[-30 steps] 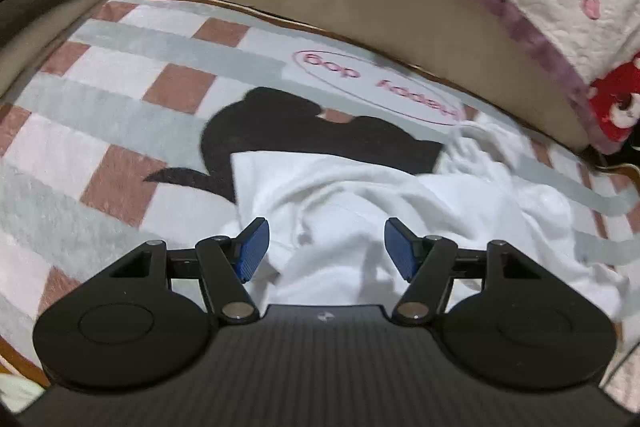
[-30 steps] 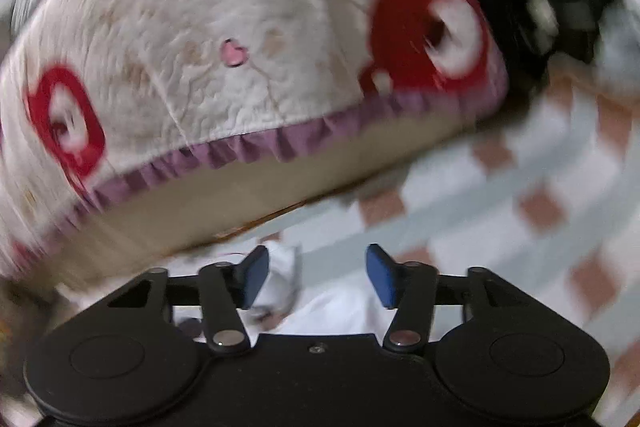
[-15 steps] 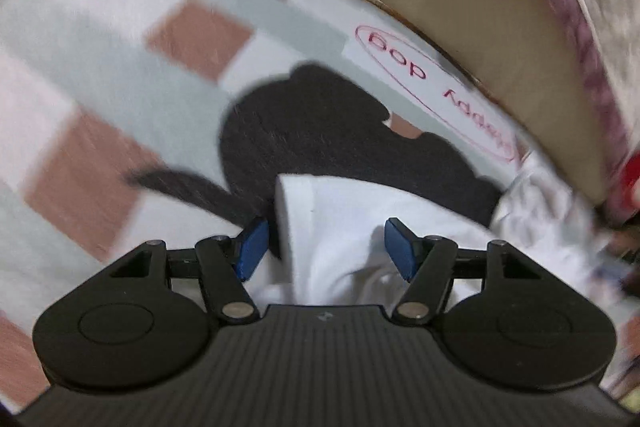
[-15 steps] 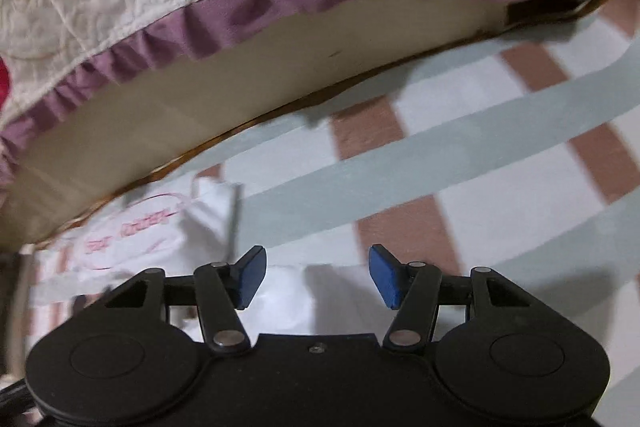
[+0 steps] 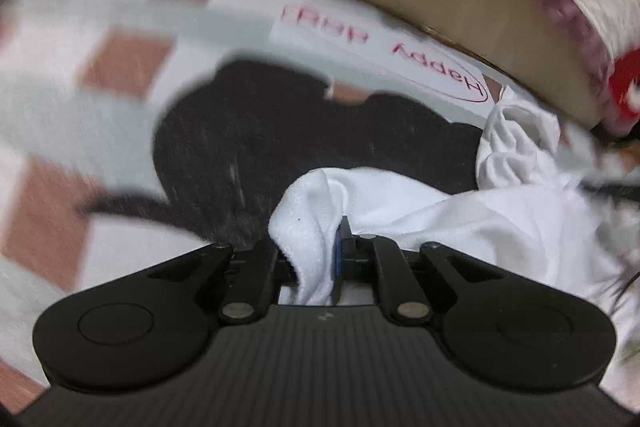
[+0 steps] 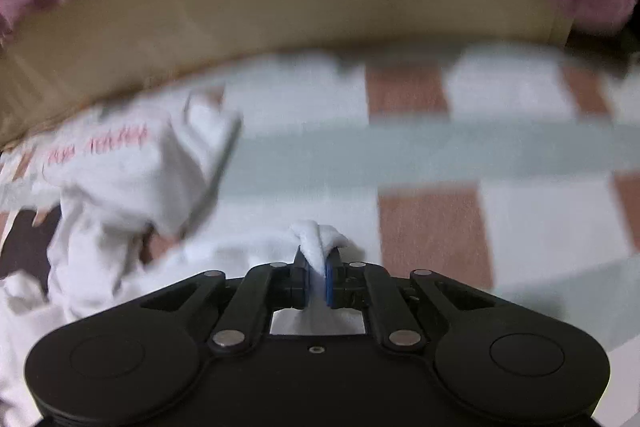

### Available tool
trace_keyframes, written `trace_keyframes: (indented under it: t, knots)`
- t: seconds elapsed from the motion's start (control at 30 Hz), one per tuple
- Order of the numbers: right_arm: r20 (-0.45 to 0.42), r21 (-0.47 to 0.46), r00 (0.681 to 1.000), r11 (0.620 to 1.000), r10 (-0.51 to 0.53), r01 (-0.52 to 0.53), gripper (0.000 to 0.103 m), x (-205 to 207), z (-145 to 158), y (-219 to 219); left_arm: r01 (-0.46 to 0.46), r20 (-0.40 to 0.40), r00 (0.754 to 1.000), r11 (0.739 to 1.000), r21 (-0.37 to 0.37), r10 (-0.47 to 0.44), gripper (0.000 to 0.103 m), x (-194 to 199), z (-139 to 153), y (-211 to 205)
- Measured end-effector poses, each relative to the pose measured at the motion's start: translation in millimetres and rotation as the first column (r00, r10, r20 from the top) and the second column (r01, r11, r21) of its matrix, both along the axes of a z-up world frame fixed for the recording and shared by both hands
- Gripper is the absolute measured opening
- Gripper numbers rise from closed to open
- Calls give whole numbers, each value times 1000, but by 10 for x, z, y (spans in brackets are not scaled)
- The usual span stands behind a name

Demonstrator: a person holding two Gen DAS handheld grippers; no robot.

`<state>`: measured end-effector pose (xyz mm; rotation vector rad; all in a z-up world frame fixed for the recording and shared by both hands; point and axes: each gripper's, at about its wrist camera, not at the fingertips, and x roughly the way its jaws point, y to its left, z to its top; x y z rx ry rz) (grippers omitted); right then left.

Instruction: Fold clothes

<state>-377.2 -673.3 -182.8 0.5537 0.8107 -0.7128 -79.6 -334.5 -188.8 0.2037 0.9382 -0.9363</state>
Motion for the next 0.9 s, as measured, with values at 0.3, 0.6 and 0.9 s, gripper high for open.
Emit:
trace_keyframes:
  t: [0.3,0.6,0.9]
  knots:
    - [338,-386,936,893,-97,232,8,-518,1049,675,-18,419,884,911,-412,206,7,-435,1624,674]
    - [-37,-106,890,887,-455,450,10,-848,571,136,57,-124,990,998,-30,-60,8,-593,404,667]
    - [-67,-242,830,816,-554,525,54,-926,665,94,134,-168,976,991,-27,-137,23,-657,476,684]
